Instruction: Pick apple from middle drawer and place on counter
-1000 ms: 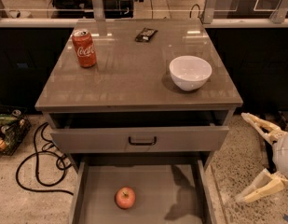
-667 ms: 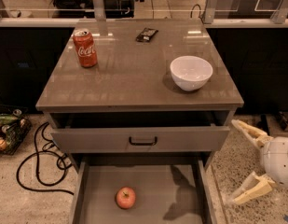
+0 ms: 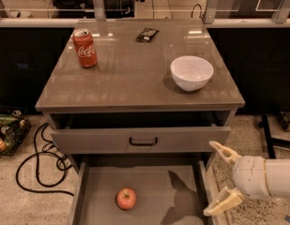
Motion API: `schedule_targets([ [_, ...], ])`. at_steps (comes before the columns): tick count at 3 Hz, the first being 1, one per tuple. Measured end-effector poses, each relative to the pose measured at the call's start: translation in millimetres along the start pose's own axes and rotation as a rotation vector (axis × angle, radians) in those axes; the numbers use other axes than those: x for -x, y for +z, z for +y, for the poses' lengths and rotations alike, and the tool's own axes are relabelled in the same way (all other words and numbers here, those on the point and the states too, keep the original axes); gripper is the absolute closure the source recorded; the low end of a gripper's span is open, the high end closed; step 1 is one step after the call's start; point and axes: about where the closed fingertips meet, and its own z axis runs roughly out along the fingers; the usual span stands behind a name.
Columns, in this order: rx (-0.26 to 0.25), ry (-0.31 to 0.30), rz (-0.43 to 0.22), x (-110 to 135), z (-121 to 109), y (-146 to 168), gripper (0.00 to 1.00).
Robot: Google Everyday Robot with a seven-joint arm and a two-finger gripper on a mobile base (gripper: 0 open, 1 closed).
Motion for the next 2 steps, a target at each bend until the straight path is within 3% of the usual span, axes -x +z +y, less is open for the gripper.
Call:
schedule_targets([
  [1,0.020,-0.028,-0.016,-25.1,19.0,77.2,0.00],
  [2,0.020,-0.028,-0.017,-25.1,19.1,77.6,0.00],
])
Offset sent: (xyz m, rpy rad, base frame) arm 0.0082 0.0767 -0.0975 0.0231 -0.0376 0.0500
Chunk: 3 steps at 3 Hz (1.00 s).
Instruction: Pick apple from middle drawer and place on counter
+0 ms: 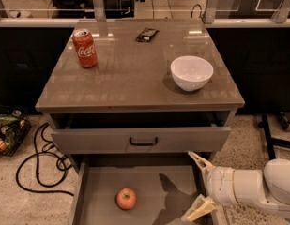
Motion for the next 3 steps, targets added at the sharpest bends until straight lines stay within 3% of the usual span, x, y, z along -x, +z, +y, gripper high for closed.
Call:
schedule_targets([
  [1,-0.023,0.026,0.081,-32.1,-7.2,24.1,0.00],
  [2,-0.026,0.061,0.112,-69.2,-8.6,48.0,0.00],
  [3,-0.021,0.070,0.092,-86.9,-12.0,73.0,0.00],
])
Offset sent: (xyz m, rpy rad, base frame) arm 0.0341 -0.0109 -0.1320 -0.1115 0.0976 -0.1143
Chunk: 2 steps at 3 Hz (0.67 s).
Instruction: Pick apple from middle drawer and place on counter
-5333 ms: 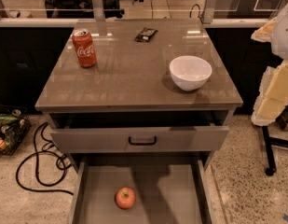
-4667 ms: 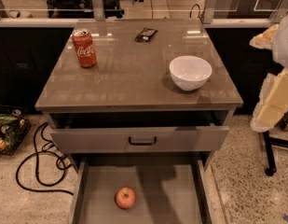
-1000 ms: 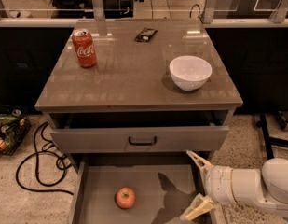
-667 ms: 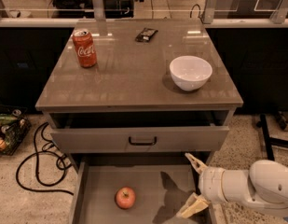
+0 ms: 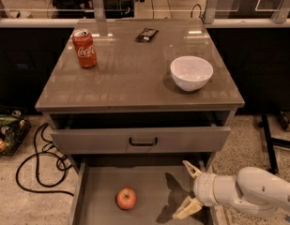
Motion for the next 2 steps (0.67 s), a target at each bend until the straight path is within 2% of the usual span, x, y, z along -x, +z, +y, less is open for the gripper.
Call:
schedule_targets([
  [2,0.102,0.011,-0.111,-4.1,14.5,75.4,0.00],
])
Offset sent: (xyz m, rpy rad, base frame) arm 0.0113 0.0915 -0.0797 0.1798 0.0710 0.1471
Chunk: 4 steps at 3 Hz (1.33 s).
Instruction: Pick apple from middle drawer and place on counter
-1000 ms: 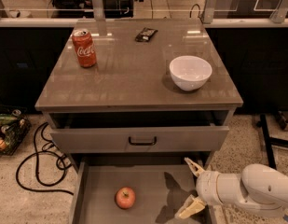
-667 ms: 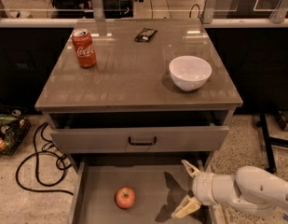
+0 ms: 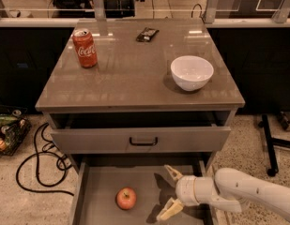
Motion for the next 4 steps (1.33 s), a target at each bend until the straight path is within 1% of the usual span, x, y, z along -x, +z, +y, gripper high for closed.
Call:
schedule_targets([
  [1,0.045,0.011,-0.034,-2.1,8.8,31.0,0.00],
  [2,0.056,0.005,-0.041,2.6,7.4,40.6,0.00],
  [3,0.087,-0.011,-0.074,12.5,5.3,64.5,0.00],
  [4,0.116,-0.019,-0.095,17.0,7.7,85.6,0.00],
])
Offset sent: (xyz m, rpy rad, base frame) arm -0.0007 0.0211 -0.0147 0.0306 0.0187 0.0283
